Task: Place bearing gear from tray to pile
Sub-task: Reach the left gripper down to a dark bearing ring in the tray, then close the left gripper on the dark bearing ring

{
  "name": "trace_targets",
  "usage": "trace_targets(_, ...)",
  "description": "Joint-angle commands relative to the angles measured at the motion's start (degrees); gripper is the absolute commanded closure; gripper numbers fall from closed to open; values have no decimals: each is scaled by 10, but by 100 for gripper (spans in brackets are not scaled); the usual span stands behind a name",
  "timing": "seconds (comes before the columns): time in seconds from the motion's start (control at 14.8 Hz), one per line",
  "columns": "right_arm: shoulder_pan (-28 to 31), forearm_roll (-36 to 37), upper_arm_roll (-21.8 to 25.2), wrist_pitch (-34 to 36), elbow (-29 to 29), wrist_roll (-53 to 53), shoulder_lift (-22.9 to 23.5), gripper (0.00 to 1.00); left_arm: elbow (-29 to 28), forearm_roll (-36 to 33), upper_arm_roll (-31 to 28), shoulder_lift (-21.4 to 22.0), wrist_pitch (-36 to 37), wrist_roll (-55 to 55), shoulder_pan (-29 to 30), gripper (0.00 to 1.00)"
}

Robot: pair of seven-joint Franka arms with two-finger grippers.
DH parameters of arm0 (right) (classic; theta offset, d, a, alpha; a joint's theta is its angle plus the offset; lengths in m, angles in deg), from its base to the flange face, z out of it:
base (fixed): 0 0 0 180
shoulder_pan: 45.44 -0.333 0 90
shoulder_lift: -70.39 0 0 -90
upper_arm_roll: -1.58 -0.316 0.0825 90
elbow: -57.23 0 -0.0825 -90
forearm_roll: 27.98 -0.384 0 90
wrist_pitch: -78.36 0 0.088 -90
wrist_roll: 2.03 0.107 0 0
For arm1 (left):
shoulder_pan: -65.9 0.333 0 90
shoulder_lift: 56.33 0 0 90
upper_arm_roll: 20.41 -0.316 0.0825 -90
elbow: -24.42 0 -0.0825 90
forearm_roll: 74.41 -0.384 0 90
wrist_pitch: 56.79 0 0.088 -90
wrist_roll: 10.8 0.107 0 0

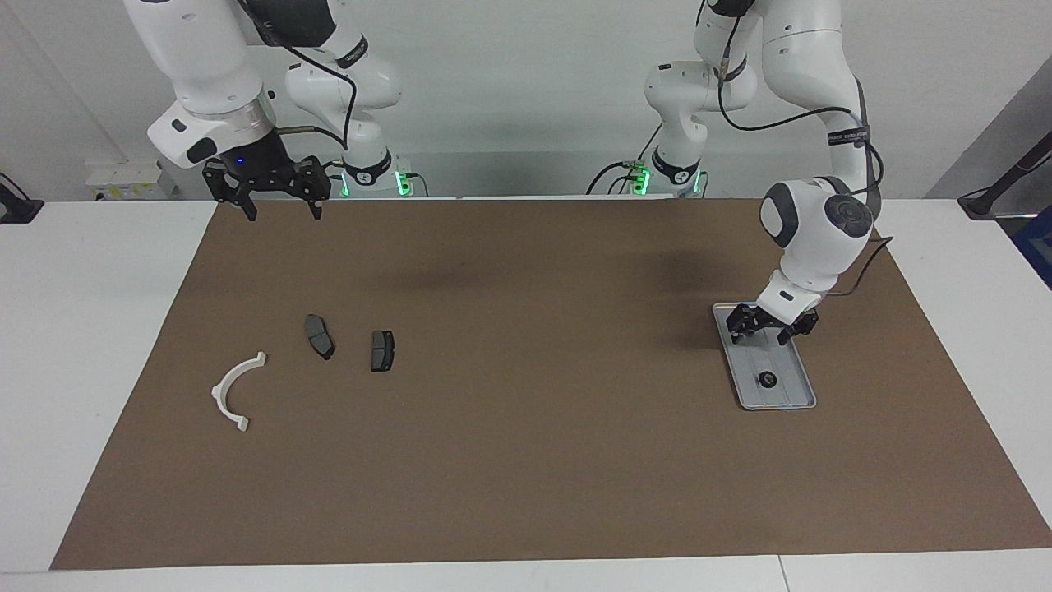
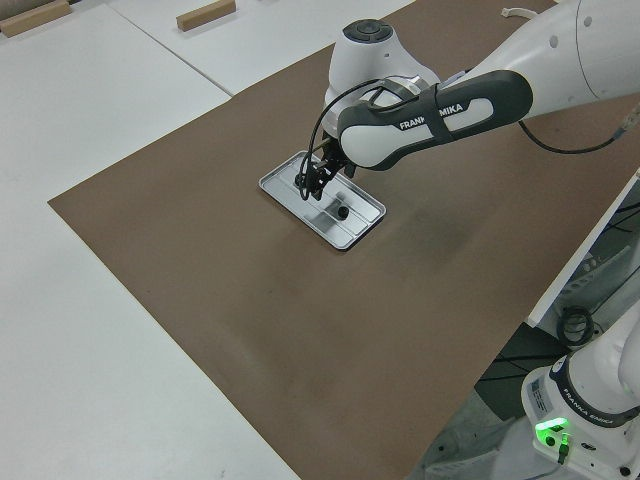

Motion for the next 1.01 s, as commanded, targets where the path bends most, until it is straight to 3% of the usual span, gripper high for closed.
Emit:
trace_targets(0.0,7,-19,1,-11,7,-16,-4,0,4,2,-5,1,23,47,9,1)
trace_targets(0.95,9,-19,1,-11,7,-19,-4,0,-36,2,-5,27,38,44,7,1)
